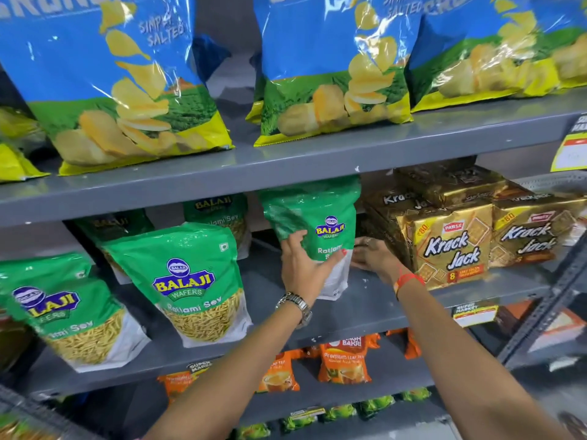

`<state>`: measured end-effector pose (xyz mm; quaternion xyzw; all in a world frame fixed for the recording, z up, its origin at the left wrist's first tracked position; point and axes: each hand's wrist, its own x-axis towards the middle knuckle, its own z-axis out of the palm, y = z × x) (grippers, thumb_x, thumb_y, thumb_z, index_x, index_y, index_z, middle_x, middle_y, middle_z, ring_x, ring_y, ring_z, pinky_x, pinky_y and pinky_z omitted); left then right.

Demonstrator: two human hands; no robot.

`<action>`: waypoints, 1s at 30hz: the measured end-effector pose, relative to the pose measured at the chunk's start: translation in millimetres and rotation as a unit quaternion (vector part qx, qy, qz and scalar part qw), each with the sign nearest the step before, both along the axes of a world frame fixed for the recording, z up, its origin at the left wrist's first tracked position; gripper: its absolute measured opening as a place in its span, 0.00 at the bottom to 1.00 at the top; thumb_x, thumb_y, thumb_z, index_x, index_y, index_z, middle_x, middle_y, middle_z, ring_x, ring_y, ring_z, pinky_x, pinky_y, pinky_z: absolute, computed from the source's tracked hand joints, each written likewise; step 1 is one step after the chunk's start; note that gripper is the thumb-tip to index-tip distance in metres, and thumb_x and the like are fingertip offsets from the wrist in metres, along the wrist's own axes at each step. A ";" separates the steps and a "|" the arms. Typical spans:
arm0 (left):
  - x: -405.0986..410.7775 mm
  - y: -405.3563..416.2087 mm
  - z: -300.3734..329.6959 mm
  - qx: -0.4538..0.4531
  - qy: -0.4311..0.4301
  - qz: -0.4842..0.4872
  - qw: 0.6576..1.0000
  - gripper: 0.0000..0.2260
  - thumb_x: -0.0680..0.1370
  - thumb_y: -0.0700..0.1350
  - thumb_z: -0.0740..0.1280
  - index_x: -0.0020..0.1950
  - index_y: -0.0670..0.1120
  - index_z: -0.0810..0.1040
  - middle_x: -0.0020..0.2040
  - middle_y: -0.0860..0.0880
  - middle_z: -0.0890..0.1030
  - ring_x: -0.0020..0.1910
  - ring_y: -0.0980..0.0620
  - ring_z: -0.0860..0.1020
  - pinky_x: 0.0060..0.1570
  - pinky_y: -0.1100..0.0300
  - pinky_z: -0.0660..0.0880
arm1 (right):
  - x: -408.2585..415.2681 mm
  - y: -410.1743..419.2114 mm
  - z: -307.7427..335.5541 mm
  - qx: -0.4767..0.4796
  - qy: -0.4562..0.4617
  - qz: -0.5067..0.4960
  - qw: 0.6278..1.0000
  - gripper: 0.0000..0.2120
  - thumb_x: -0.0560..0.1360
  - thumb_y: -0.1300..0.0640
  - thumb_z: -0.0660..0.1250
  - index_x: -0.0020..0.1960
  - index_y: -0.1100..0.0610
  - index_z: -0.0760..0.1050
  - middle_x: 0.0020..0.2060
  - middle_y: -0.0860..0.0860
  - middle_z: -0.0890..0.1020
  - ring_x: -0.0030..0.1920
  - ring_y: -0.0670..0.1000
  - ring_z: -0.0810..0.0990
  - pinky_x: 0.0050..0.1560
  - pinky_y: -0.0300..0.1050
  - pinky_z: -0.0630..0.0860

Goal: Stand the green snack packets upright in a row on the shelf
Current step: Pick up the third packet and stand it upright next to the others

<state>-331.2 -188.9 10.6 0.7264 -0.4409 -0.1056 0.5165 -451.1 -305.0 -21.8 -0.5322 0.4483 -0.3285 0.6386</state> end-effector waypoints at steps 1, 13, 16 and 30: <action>-5.1 -0.1 0.4 0.007 -0.001 -0.008 1.000 0.40 0.56 0.61 0.75 0.62 0.46 0.66 0.63 0.45 0.72 0.58 0.46 0.74 0.53 0.53 0.75 | -2.1 4.0 -4.3 0.000 -0.001 0.032 1.000 0.10 0.76 0.72 0.55 0.48 0.60 0.70 0.39 0.54 0.80 0.40 0.49 0.80 0.36 0.34 0.81; 12.1 -10.4 -5.3 -0.048 0.116 0.029 0.992 0.30 0.62 0.45 0.66 0.63 0.43 0.64 0.51 0.44 0.81 0.48 0.43 0.79 0.49 0.54 0.77 | 15.9 30.1 -15.4 -0.003 -0.020 0.091 0.996 0.13 0.69 0.66 0.71 0.42 0.53 0.70 0.36 0.49 0.77 0.37 0.45 0.80 0.43 0.44 0.81; 26.1 -6.1 0.0 -0.093 0.198 -0.034 0.975 0.24 0.61 0.37 0.60 0.58 0.41 0.69 0.41 0.52 0.78 0.40 0.56 0.79 0.37 0.66 0.75 | 10.2 18.1 -6.3 -0.018 -0.054 0.049 0.997 0.14 0.70 0.65 0.69 0.53 0.55 0.70 0.45 0.52 0.78 0.45 0.46 0.79 0.49 0.47 0.79; 72.9 -49.4 0.0 -0.105 0.474 -0.029 0.874 0.17 0.61 0.36 0.55 0.12 0.47 0.66 0.15 0.57 0.70 0.29 0.51 0.63 0.32 0.60 0.61 | 26.8 -16.2 16.5 -0.036 -0.161 0.107 0.980 0.19 0.67 0.51 0.69 0.57 0.53 0.76 0.51 0.49 0.84 0.54 0.50 0.81 0.60 0.49 0.75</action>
